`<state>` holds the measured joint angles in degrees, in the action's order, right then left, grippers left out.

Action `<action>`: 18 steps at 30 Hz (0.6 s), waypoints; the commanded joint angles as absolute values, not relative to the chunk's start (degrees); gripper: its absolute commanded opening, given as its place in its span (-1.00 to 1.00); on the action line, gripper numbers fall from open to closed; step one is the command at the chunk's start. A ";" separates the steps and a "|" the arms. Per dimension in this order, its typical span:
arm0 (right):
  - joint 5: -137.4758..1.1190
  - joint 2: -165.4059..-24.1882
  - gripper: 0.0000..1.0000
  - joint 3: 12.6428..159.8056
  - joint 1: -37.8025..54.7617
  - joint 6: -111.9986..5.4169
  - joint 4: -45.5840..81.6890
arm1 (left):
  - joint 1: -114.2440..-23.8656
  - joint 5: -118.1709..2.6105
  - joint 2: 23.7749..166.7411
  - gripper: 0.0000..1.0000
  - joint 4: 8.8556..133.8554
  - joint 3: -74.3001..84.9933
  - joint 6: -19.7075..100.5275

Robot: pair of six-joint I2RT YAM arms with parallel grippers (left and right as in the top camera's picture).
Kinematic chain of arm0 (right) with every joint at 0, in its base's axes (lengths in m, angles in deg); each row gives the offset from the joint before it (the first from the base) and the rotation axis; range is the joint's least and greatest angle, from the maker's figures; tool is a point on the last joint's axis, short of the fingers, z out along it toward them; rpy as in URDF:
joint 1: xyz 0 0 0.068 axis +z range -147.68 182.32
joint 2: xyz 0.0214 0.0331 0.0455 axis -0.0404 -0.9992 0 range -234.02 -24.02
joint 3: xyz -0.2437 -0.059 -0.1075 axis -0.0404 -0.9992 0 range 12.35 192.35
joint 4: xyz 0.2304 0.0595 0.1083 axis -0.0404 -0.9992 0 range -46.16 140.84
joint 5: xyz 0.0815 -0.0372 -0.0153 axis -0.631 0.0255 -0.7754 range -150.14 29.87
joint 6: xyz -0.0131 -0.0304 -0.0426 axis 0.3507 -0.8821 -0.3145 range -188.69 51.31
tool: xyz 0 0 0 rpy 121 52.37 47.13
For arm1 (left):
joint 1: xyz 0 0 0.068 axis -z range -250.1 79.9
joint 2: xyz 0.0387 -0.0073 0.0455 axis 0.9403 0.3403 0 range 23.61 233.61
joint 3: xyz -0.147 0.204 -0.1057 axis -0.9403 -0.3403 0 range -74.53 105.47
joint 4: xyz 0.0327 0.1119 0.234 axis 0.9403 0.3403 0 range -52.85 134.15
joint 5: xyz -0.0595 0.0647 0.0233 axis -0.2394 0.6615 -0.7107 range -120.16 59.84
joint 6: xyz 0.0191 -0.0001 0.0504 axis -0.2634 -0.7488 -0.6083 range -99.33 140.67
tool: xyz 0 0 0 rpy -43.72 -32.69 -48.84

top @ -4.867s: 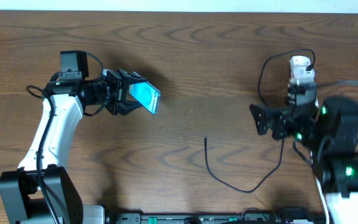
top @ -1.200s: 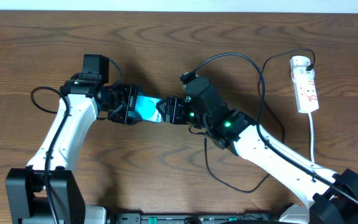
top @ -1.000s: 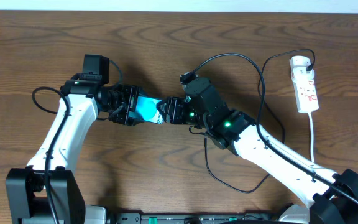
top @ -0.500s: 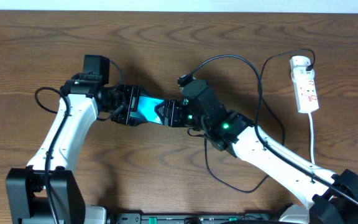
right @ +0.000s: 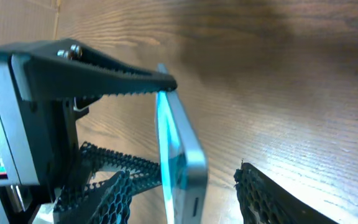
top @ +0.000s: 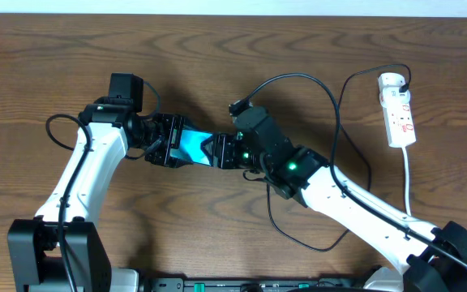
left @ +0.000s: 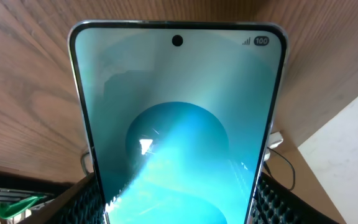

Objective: Plug charger to phone and switch on socket
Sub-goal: 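Close the right gripper on the phone's side edge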

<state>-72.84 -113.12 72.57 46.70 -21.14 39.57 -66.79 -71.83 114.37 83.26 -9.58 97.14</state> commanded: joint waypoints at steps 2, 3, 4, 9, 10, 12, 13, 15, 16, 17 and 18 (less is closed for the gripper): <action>-71.97 -113.23 0.06 73.43 48.14 -20.66 39.72 | -65.48 -73.25 113.96 -0.86 83.41 -8.84 96.81; -71.99 -113.23 0.06 73.43 48.18 -20.66 39.72 | -65.18 -73.25 113.96 -0.85 83.39 -8.84 96.83; -72.01 -113.23 0.06 73.43 48.23 -20.68 39.68 | -64.93 -73.25 113.96 -0.86 83.39 -8.84 96.86; -72.01 -113.26 0.04 73.43 48.23 -20.70 39.48 | -64.13 -73.25 113.96 -0.86 83.37 -8.84 97.45; -72.01 -113.26 0.03 73.43 48.23 -20.70 39.46 | -64.13 -73.25 113.96 -0.85 83.39 -8.84 97.47; -72.01 -113.26 0.02 73.43 48.23 -20.70 39.44 | -64.13 -73.25 113.96 -0.86 83.39 -8.84 97.45; -72.01 -113.26 0.01 73.43 48.23 -20.70 39.44 | -64.13 -73.28 113.96 -0.85 83.39 -8.84 97.47; -72.01 -113.28 -0.03 73.43 48.23 -20.70 39.44 | -64.13 -73.47 113.96 -0.86 83.39 -8.84 97.47; -72.01 -113.28 -0.04 73.41 48.23 -20.70 39.42 | -64.13 -73.76 113.96 -0.85 83.39 -8.84 97.47; -72.01 -113.30 -0.05 73.43 48.25 -20.70 39.37 | -64.13 -74.28 113.96 -0.86 83.37 -8.84 97.47; -71.97 -113.30 -0.06 73.41 48.29 -20.70 39.26 | -64.13 -74.83 113.96 -0.85 83.32 -8.82 97.47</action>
